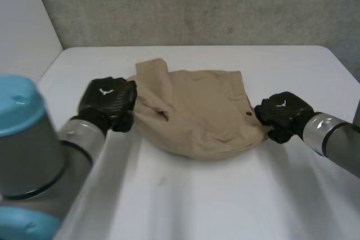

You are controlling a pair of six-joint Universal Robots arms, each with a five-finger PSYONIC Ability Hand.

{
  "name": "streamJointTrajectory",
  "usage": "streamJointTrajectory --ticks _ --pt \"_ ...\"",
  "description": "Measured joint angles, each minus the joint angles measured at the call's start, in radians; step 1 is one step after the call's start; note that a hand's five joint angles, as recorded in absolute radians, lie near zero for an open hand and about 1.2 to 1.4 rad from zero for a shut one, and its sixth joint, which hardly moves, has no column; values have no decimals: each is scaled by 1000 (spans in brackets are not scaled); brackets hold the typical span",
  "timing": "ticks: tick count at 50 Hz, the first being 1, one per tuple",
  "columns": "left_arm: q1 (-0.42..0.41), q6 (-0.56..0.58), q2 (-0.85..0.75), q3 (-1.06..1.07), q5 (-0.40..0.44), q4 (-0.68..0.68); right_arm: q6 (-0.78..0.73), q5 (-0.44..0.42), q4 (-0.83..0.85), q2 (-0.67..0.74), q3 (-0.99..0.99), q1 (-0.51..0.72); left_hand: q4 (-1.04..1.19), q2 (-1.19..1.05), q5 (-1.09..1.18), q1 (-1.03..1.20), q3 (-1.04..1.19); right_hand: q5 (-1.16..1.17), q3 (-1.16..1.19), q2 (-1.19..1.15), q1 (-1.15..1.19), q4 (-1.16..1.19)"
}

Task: Fold the shorts.

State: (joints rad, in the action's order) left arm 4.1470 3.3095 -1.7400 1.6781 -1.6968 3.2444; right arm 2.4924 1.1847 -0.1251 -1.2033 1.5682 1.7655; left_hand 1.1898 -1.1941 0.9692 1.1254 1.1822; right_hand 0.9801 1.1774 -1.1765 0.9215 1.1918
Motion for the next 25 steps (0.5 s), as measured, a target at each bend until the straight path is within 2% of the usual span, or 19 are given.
streamJointTrajectory --ticks 7,8,10,17,22,25 --pt "25 83 154 44 32 -182 -13 12 -159 -89 5 1 0 -1 0 0 3 0 0 0 0 0" --pt "28 104 202 55 38 -262 -33 30 -256 -152 11 -4 0 -2 0 0 4 0 0 0 0 0" --pt "28 118 253 67 44 -349 -64 44 -330 -206 22 -8 1 -2 0 0 4 0 0 0 0 0" --pt "17 126 395 108 97 -580 -228 68 -518 -386 107 -16 4 -3 0 0 5 0 0 0 0 0" --pt "6 125 467 145 173 -651 -317 61 -579 -469 170 -16 4 -3 0 0 5 0 0 0 0 0" --pt "8 127 479 158 200 -647 -335 56 -585 -480 187 -18 4 -3 0 0 5 0 0 0 0 0"
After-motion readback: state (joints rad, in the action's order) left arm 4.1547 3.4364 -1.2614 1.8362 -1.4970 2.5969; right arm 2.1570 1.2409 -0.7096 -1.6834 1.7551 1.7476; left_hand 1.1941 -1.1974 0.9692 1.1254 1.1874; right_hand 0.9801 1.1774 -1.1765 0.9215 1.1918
